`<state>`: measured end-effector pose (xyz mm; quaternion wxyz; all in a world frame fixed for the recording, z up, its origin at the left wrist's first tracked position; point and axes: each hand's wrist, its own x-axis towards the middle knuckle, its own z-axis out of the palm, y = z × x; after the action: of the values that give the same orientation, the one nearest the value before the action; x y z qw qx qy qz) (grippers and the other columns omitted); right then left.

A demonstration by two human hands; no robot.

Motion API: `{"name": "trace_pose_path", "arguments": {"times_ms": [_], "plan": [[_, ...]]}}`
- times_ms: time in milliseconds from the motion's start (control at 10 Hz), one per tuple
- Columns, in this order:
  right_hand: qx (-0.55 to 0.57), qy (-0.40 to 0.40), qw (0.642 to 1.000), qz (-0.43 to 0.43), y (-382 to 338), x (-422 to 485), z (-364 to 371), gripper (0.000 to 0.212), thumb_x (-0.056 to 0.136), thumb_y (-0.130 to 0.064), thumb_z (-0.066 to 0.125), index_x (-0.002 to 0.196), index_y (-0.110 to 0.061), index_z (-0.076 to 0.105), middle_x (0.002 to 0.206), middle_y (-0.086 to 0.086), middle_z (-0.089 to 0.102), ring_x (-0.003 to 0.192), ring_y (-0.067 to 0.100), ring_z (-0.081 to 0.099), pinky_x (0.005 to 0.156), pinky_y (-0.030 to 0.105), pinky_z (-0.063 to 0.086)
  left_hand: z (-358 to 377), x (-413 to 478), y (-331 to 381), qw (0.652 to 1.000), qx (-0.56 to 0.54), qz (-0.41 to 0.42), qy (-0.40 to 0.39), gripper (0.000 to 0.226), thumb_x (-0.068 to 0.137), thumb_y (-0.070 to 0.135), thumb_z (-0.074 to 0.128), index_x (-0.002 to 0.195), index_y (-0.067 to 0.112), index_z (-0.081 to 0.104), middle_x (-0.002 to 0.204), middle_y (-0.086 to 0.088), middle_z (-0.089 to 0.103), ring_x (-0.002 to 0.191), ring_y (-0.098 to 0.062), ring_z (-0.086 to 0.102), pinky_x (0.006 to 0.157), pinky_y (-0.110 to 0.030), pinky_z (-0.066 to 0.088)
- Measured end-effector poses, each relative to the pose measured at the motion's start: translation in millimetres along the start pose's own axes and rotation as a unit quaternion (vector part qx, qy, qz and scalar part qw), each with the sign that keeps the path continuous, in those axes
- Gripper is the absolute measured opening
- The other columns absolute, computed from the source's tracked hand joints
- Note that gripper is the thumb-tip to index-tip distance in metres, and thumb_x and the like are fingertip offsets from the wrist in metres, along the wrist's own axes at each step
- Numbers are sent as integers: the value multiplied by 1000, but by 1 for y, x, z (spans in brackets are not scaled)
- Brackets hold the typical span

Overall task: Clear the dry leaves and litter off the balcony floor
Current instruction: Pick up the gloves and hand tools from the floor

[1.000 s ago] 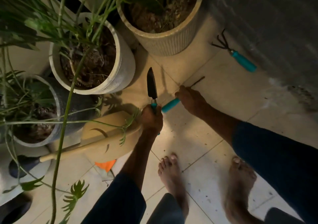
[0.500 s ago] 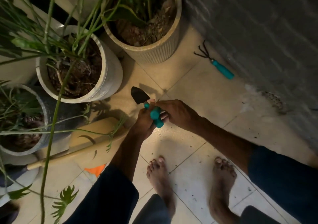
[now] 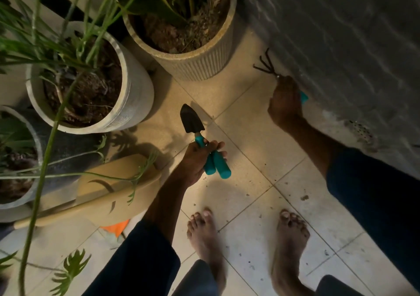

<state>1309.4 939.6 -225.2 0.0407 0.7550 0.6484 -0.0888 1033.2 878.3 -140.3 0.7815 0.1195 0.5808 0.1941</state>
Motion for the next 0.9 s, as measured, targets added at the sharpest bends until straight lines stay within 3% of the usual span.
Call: {"name": "trace_pose_path", "arguments": {"times_ms": [100,200,300,400,500,600,800,900], "plan": [[24,-107,989,102,22,25,-6,57,95,-4,51,147,7,30,151,33,32,138,52,35,111,60,33,-5,3,-10,1000,7,2,7,7,103,12,56,107,6,57,112,-13,70,90,-25,71,81,-43,63],[45,-104,986,121,19,23,10,41,98,-4,51,136,9,47,140,34,46,128,51,48,104,58,43,-15,5,-16,1000,10,-4,15,12,103,12,56,112,4,55,114,-14,70,90,-26,72,87,-46,62],[46,-121,973,193,5,9,5,51,92,-16,69,133,8,51,131,29,57,115,39,61,93,46,54,-19,-4,-21,999,26,-14,42,31,103,10,58,130,2,45,117,-16,69,87,-25,74,81,-44,64],[191,-257,921,220,-25,-39,-20,58,91,-14,73,139,3,46,140,24,53,123,37,58,95,40,52,-12,-34,-24,994,42,-38,89,45,103,9,58,141,-5,38,118,-16,69,84,-23,76,69,-39,64],[246,-312,884,248,-38,-81,-64,51,89,-16,75,132,0,53,128,21,63,114,33,65,88,34,56,4,-83,-19,992,46,-59,98,43,102,8,59,138,-6,41,117,-17,70,82,-24,76,66,-36,63],[268,-371,852,255,-56,-121,-135,50,88,-17,76,128,0,53,125,20,63,113,32,65,89,36,58,27,-155,-6,989,53,-91,105,33,100,7,63,127,0,45,112,-14,72,80,-25,77,65,-35,63],[277,-431,818,262,-90,-199,-313,58,82,-15,83,129,-2,52,128,20,62,112,34,66,77,37,63,78,-322,31,980,85,-132,123,43,90,14,77,122,2,50,104,-18,73,77,-25,77,67,-35,63],[262,-451,813,258,-100,-230,-393,61,81,-15,84,130,0,52,125,20,63,105,32,67,61,31,59,92,-386,35,974,131,-138,126,55,76,29,87,115,7,56,111,-20,72,86,-28,76,81,-47,64]]}}
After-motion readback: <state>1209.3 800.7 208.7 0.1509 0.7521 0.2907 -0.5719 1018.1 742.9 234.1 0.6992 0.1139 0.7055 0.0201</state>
